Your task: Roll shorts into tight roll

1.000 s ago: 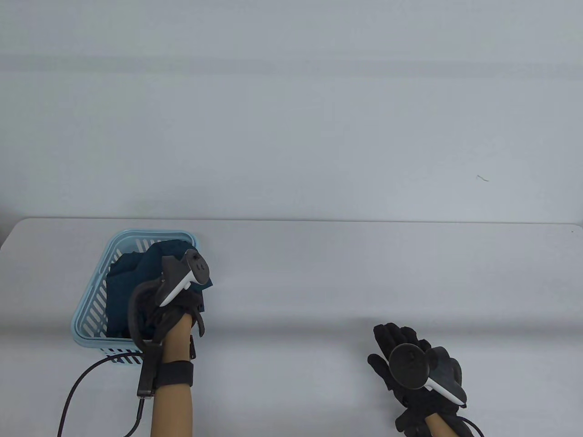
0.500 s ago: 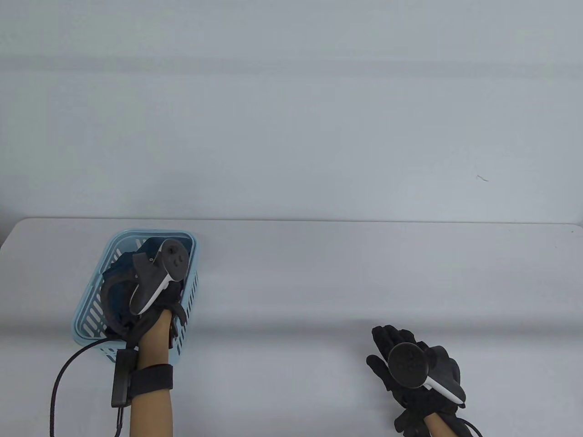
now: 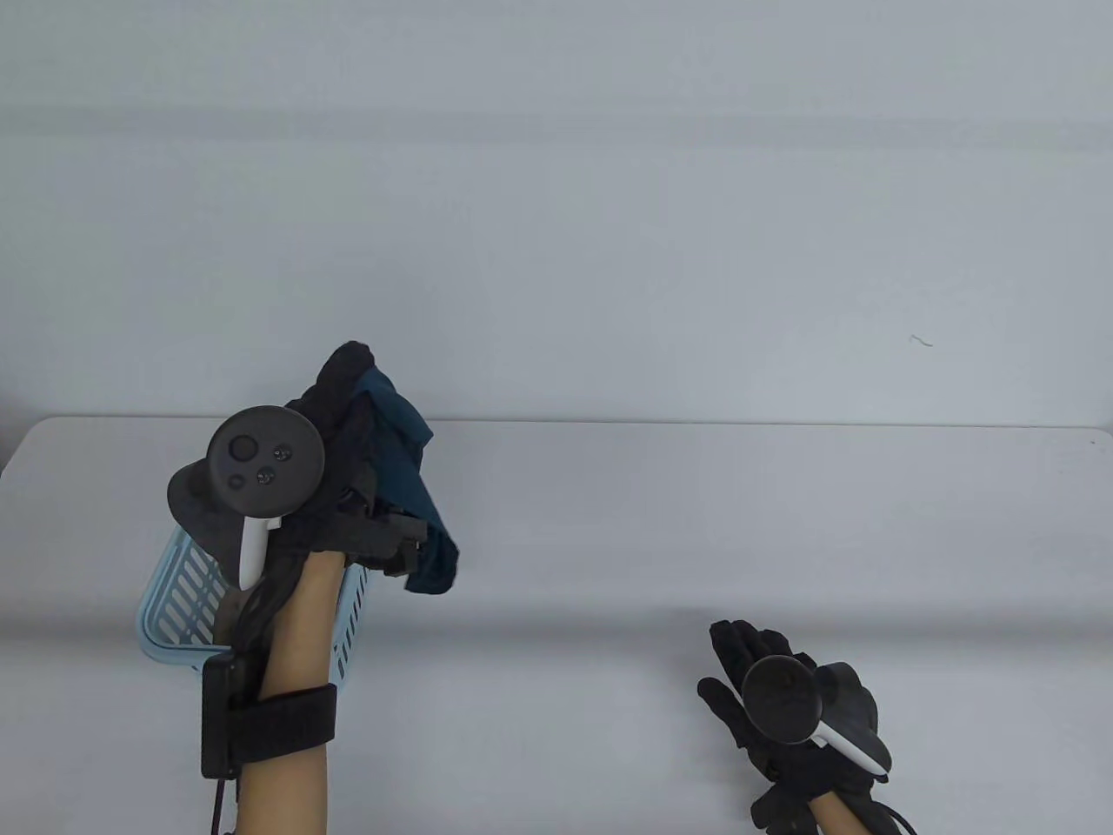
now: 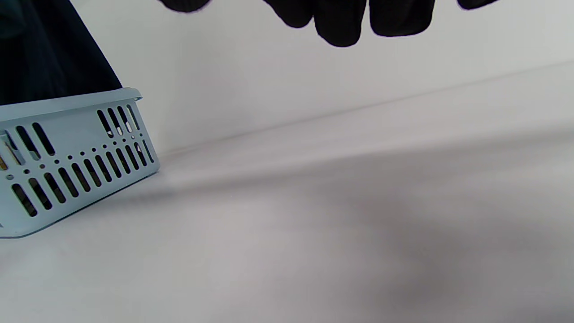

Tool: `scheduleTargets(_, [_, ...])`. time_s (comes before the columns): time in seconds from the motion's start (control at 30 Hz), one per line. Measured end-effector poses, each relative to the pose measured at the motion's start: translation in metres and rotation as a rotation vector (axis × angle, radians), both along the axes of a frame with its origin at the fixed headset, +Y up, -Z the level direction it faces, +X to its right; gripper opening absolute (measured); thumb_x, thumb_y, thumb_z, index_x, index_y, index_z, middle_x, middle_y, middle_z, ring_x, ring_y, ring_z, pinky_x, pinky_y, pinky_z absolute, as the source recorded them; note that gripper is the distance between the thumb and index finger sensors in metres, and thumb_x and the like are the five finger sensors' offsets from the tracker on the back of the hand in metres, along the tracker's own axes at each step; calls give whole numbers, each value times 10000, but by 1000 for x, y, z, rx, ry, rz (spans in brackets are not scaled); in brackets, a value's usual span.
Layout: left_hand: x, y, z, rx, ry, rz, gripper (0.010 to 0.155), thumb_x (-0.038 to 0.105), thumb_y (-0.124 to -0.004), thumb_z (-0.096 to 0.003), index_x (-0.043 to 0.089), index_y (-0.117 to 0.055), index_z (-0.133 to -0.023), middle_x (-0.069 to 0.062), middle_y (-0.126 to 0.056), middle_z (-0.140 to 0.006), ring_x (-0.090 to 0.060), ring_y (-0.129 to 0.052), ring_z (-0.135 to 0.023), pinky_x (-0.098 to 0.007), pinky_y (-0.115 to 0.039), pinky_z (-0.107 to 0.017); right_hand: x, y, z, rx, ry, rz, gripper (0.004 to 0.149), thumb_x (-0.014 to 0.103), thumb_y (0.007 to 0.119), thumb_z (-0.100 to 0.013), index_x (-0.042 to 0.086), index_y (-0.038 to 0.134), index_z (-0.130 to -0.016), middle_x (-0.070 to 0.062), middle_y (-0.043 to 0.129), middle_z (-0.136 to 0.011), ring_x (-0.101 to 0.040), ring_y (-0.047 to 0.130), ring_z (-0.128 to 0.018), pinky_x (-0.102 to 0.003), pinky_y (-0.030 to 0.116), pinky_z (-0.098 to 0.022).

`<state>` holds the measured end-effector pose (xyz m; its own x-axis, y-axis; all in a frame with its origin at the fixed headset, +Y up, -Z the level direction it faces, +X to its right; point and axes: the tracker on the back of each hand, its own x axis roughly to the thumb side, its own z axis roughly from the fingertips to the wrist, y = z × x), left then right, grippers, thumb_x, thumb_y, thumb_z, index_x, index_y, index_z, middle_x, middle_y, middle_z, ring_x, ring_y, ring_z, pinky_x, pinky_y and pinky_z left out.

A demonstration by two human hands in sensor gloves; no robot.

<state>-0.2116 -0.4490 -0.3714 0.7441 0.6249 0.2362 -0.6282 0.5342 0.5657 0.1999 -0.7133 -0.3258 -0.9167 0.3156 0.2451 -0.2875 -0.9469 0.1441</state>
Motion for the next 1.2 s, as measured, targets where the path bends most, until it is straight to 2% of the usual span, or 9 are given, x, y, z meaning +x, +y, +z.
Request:
scheduleTargets(0.13, [13,15,5,66,-84,72,429,276,-700,-544,194,-744,-963,-132,-975,-806,-150,-1129,-607,-597,-689,-684,1,0,0,2,-3,2,712,460,475,-608,50,296,-1162,-256,371,-1206,-575,406,-1078,-743,359,-706])
scheduleTargets(0.33, [33,27,12,89,-299,223,433,286,-694,-551,206,-729,-975,-120,-963,-828,-144,-1122,-637,-600,-676,-696,0,-1,0,-8,-2,8,713,460,475,-607,49,300,-1162,-257,374,-1205,-577,404,-1077,-742,357,-707])
scheduleTargets(0.47, [48,28,14,54,-439,303,437,289,-686,-559,202,-713,-987,-115,-952,-843,-145,-1114,-660,-602,-666,-704,-1,-1,1,-9,1,16,712,461,475,-607,49,302,-1162,-257,371,-1206,-577,402,-1078,-743,356,-707])
scheduleTargets(0.67, [63,17,10,26,-527,349,440,290,-682,-562,197,-706,-992,-123,-954,-830,-143,-1113,-659,-600,-667,-703,3,1,0,8,-21,7,722,461,473,-607,39,285,-1162,-266,350,-1206,-583,368,-1078,-742,344,-708])
scheduleTargets(0.87, [58,-13,-10,-59,-383,293,461,272,-683,-561,148,-686,-1006,-155,-930,-852,-193,-1084,-695,-621,-652,-688,11,5,-1,27,-54,-13,737,462,471,-608,23,260,-1161,-279,328,-1204,-590,350,-1076,-742,340,-708])
scheduleTargets(0.93, [53,-33,-20,-158,-359,251,496,248,-674,-570,115,-614,-1045,-208,-788,-984,-317,-946,-849,-695,-554,-679,14,7,-1,37,-69,-24,738,462,471,-608,22,255,-1161,-280,322,-1204,-593,345,-1075,-743,339,-708])
scheduleTargets(1.0, [48,-54,-27,-226,-351,211,570,247,-671,-578,84,-488,-1093,-259,-555,-1107,-461,-680,-1011,-771,-418,-657,17,8,-1,42,-78,-35,737,462,470,-608,22,257,-1161,-280,324,-1204,-592,345,-1075,-742,339,-708])
scheduleTargets(1.1, [45,-73,-30,-279,-369,204,596,277,-672,-584,61,-463,-1098,-287,-447,-1133,-529,-541,-1039,-780,-373,-654,20,8,-2,39,-84,-36,737,461,471,-608,22,261,-1161,-282,327,-1204,-593,349,-1074,-743,340,-706])
scheduleTargets(1.2, [56,-94,-30,-311,-418,150,579,274,-671,-585,60,-491,-1092,-285,-473,-1130,-532,-556,-1034,-783,-363,-653,20,6,-3,26,-89,-35,734,461,470,-609,24,264,-1161,-281,329,-1203,-593,349,-1074,-743,340,-707])
